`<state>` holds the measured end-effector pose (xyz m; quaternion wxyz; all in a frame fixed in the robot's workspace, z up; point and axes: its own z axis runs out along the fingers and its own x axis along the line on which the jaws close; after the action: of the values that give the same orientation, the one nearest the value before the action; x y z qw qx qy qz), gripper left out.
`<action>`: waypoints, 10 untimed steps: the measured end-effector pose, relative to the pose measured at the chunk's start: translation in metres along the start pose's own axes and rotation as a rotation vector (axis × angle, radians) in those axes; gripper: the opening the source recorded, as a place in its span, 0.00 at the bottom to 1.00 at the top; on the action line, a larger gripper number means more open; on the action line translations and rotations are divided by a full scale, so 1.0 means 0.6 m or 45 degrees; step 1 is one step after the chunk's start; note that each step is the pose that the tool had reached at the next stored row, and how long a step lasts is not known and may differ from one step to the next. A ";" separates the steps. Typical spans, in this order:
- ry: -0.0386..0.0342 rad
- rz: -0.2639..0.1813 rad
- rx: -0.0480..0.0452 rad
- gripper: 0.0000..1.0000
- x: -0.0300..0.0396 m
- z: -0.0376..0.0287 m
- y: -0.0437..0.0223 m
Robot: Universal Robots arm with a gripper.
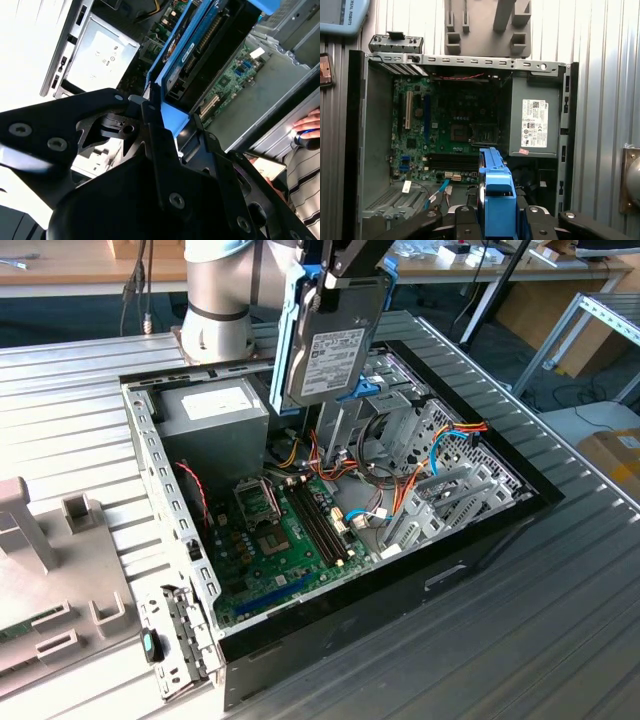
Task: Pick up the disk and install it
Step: 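Pick up the disk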
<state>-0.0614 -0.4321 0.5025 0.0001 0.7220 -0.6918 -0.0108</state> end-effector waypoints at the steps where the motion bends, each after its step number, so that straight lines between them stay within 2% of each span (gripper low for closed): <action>1: 0.0000 0.000 0.000 0.37 0.005 0.000 0.000; 5: -0.0002 0.000 0.000 0.37 0.019 0.000 0.001; 9: -0.0001 0.000 0.000 0.37 0.020 0.000 0.001; 10: -0.0001 0.000 0.000 0.37 0.023 0.000 0.001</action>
<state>-0.0612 -0.4460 0.5025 0.0001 0.7221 -0.6918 -0.0108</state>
